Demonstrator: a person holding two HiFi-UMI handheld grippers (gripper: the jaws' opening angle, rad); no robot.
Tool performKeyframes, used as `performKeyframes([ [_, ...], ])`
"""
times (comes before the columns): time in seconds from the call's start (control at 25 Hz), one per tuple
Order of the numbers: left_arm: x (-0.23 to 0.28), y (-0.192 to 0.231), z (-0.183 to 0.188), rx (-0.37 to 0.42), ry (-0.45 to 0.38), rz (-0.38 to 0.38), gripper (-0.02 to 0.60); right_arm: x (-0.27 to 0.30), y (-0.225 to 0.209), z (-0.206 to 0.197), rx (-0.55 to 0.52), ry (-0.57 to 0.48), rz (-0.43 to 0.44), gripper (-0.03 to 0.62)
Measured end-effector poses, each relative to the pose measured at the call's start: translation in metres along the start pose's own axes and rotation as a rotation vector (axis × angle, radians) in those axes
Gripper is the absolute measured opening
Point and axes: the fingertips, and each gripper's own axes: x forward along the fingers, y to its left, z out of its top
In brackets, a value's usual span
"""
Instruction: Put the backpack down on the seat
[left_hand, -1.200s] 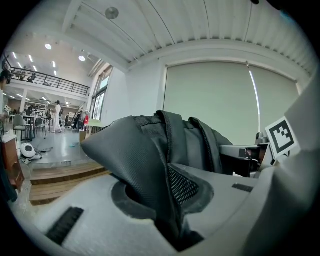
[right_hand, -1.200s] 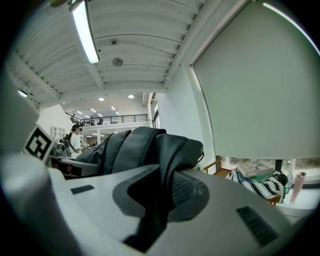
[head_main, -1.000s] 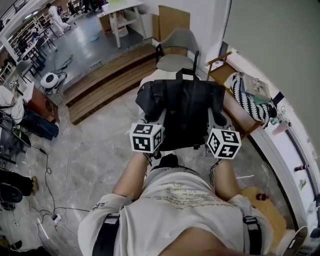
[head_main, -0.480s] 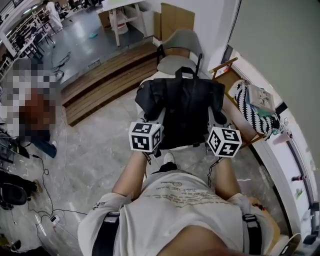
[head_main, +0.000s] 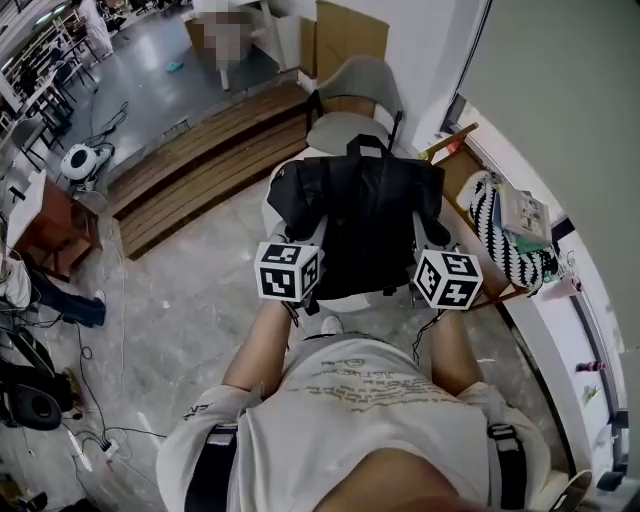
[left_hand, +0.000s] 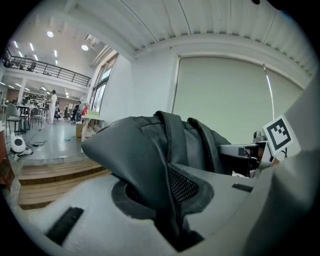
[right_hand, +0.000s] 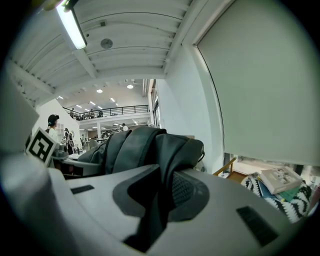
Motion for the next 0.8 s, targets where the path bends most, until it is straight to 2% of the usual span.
performKeyframes([
  [0.44,0.072,0.048,0.032,0.017,0.013,-0.013,0.087,0.085,-0.021,0.023,0.023,0.000,-0.006,0.049],
  [0.8,0.103,0.056,0.031,0.019,0.049,-0.033,0.087,0.107,-0.039,0.018,0.059,0.027,-0.017,0.049],
])
